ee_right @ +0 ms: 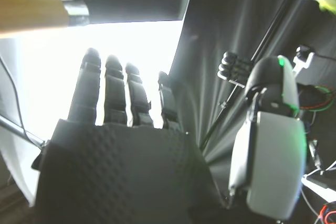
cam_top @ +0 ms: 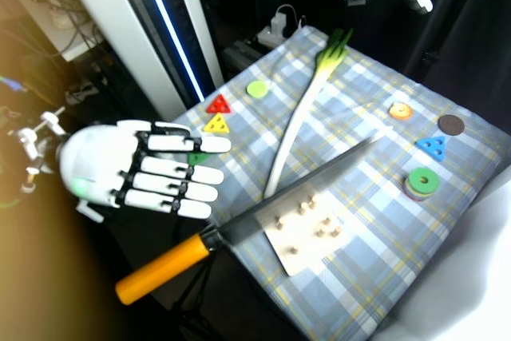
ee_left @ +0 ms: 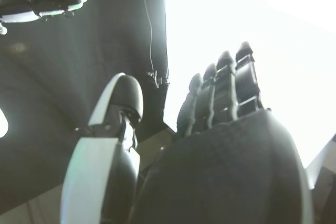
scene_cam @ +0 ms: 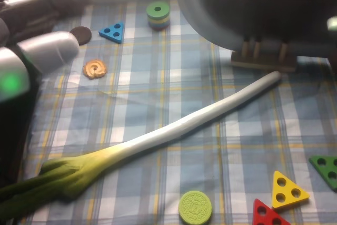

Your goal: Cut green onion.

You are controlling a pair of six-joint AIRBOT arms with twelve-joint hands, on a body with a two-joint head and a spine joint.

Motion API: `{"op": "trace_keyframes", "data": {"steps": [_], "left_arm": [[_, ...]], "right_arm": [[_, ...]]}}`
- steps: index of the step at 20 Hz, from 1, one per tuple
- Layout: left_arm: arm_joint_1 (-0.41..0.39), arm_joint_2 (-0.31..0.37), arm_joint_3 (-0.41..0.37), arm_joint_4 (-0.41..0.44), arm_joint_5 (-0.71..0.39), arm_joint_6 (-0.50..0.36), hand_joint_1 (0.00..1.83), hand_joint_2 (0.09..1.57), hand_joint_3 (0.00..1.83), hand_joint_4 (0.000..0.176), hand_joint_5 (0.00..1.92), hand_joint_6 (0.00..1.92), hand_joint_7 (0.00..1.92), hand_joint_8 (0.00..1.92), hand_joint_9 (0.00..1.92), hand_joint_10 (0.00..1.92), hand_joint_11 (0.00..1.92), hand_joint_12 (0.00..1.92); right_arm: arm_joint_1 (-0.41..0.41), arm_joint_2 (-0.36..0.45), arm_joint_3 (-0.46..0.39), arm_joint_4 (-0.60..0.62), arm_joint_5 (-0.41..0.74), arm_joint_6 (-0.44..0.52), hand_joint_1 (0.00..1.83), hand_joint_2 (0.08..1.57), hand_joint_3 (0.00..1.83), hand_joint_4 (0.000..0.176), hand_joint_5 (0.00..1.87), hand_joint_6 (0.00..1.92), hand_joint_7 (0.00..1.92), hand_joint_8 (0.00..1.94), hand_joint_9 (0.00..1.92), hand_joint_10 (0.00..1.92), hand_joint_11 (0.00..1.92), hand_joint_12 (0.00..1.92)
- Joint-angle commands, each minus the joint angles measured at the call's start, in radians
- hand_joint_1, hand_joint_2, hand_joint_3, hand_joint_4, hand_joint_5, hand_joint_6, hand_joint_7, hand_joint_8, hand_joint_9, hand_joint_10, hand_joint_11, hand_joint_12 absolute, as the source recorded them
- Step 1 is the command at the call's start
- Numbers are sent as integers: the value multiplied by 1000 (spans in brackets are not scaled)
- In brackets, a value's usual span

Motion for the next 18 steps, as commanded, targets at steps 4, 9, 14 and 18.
{"op": "trace_keyframes", "data": {"steps": [4, 9, 14, 18], "left_arm": [[-12, -9, 6, -13, -111, -8, 60, 1408, 2, 22, 467, 2, 463, 1, 424, 3, 0, 868], [-12, -13, 10, -14, -100, -9, 146, 1414, 0, 15, 503, 3, 497, 4, 448, 4, 0, 884], [-12, -17, 12, -13, -92, -10, 166, 1415, 0, 23, 506, 1, 523, 6, 460, 3, 0, 857], [-12, -19, 12, -12, -87, -10, 224, 1418, 0, 32, 477, 1, 498, 1, 404, 1, 0, 696]], "right_arm": [[58, 0, 11, 8, 134, 2, 984, 1208, 0, 17, 443, 0, 434, 1, 351, 0, 166, 283], [132, 1, 41, 34, 176, -19, 1067, 1059, 0, 124, 98, 0, 44, 0, 33, 0, 6, 15], [180, 0, 99, 90, 91, -19, 1033, 888, 0, 176, 0, 0, 0, 0, 0, 0, 0, 0], [242, -2, 160, 92, -67, -19, 967, 855, 0, 176, 0, 0, 0, 0, 0, 0, 0, 0]]}}
